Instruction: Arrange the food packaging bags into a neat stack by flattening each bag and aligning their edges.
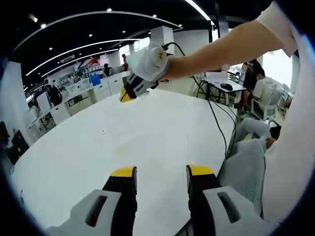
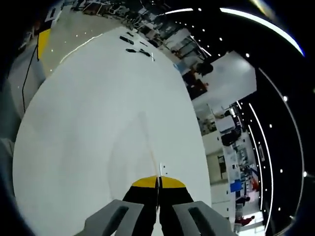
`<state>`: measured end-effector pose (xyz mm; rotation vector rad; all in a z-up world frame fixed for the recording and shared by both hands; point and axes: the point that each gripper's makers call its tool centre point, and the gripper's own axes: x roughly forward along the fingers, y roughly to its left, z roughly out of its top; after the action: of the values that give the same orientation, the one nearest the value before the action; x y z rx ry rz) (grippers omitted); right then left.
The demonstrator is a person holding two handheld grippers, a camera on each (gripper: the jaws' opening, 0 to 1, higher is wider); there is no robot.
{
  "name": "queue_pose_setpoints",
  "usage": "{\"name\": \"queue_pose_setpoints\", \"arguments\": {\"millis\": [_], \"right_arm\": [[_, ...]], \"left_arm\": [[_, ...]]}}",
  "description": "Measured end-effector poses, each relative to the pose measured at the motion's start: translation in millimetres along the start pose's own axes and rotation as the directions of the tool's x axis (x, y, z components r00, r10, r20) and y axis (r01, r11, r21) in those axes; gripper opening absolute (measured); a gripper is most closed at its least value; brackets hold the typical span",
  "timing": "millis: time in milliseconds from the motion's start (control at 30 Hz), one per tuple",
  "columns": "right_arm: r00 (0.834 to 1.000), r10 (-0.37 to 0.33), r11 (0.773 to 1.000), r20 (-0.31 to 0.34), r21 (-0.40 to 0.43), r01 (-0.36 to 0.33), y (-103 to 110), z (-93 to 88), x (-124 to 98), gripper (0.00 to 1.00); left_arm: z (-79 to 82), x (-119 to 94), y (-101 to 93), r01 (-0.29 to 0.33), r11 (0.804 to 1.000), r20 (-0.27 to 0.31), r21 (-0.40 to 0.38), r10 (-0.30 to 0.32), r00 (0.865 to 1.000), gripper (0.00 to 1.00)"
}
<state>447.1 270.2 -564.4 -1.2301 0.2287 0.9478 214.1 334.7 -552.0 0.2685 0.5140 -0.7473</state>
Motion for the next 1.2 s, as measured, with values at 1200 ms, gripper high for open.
{"name": "queue_pose_setpoints", "arguments": {"millis": [1200], "right_arm": [[0.996, 0.089, 0.995, 0.009, 0.036, -0.089, 105, -10.3, 23, 0.0]], "left_arm": [[-11.5, -1, 3.3, -0.026, 0.999, -0.013, -0.035, 0.025, 1.0, 0.37]]}}
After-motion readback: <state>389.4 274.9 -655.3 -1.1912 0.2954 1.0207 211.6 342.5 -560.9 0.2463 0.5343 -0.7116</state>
